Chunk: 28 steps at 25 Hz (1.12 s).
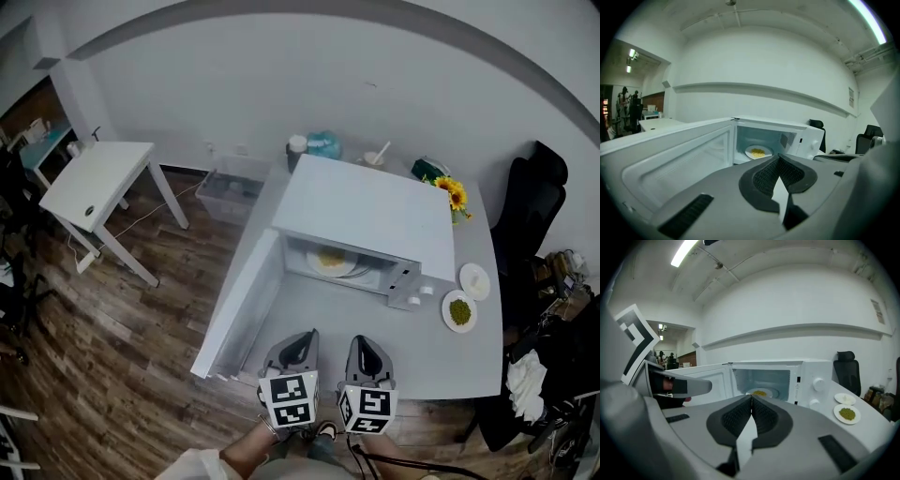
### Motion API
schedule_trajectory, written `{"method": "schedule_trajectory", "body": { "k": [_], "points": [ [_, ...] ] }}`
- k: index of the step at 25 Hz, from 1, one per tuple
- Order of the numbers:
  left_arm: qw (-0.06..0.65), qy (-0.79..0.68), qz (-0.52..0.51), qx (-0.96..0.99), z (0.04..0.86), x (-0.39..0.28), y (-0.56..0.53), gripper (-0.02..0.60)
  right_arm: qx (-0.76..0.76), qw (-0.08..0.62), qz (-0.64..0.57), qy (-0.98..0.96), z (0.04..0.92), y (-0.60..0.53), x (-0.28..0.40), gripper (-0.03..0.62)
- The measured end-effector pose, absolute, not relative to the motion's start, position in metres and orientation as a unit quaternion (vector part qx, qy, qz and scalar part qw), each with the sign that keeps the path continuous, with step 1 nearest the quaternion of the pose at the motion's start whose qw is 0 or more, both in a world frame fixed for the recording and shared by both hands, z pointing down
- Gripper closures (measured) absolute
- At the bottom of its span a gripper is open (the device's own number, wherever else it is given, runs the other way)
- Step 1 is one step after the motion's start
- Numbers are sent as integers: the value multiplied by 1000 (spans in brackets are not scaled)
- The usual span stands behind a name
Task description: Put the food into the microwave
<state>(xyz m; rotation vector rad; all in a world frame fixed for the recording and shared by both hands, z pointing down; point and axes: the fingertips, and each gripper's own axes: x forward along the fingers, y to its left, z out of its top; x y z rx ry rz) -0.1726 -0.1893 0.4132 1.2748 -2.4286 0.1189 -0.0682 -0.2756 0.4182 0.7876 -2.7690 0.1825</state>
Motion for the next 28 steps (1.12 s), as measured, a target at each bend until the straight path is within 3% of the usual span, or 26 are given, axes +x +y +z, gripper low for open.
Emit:
{"method": "schedule_trajectory", "body": {
  "k": [9, 28],
  "points": [
    [142, -871, 36, 469, 347, -137, -136, 270, 288, 83, 42, -953, 357, -231, -21, 576],
    [147, -880, 31, 450, 334, -114, -93, 270, 268, 67, 65, -959, 346, -200, 3, 577]
  ]
}}
